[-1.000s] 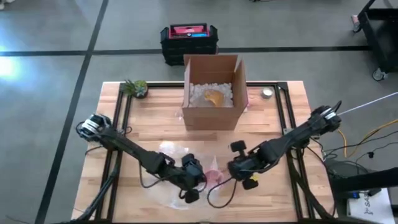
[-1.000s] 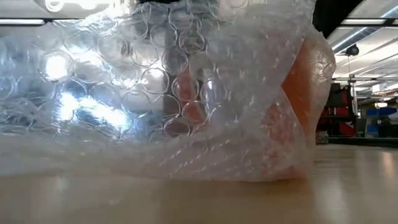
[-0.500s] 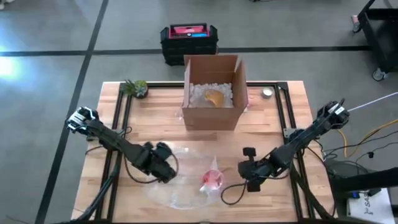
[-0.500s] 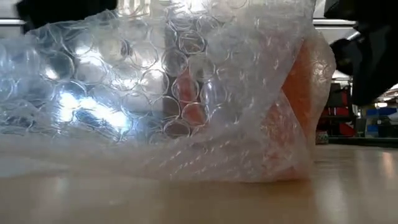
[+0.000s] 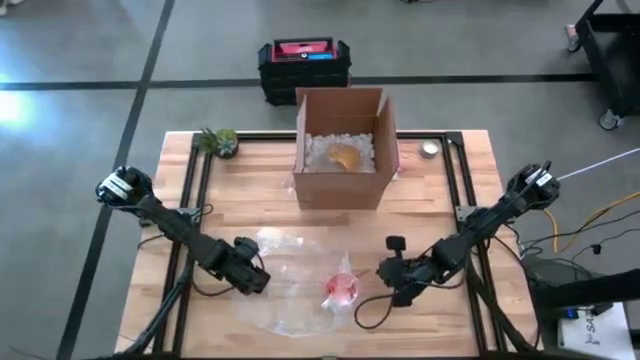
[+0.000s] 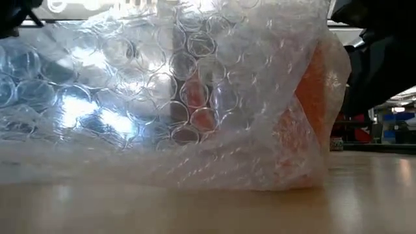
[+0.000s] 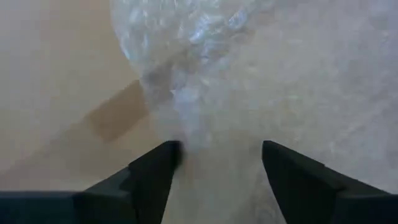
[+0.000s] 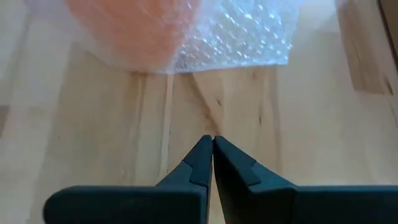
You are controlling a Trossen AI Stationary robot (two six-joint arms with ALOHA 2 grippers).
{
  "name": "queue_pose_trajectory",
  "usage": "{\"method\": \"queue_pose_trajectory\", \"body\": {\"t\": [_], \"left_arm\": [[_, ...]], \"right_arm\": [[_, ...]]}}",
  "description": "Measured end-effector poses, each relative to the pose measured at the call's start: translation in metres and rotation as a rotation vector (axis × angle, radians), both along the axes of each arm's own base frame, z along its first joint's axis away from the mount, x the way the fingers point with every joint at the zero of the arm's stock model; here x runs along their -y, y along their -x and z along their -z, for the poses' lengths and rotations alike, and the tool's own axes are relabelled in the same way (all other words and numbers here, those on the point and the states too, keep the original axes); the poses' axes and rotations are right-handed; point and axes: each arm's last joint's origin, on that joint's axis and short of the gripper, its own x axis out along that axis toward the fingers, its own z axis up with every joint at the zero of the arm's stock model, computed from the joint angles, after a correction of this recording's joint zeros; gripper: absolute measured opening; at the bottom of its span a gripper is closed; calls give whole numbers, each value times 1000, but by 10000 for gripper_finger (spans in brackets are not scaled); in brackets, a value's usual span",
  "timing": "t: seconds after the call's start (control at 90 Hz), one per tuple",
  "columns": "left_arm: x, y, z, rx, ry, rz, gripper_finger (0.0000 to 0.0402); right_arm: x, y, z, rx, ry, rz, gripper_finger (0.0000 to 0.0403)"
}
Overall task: Wrap mug
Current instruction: Wrap the orange mug with the transparent bubble wrap
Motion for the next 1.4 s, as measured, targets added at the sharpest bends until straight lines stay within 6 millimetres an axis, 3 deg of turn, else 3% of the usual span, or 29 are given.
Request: {"method": "queue_pose_trajectory", "body": {"t": [0.156,0.267,0.556,0.711,0.911,1.233,1.4], "left_arm": [[5,-7,-4,46,11,46,105],[13,-22,-27,156,-12,106,17],[33,-63,-111,503,-227,215,7],[38,-83,-137,638,-312,287,5],[37,-123,-132,740,-358,358,1],[39,-186,-92,680,-273,540,1],[41,-199,-74,621,-231,586,4]], "right_arm": [[-5,-7,3,47,-18,-24,0],[-10,-13,10,75,-16,-59,0],[-15,-21,29,55,-10,-104,0],[-15,-23,27,64,-13,-104,0],[-17,-25,23,77,-21,-104,0],[-16,-24,21,70,-19,-106,0],[-15,-22,-9,62,-14,-105,0]]}}
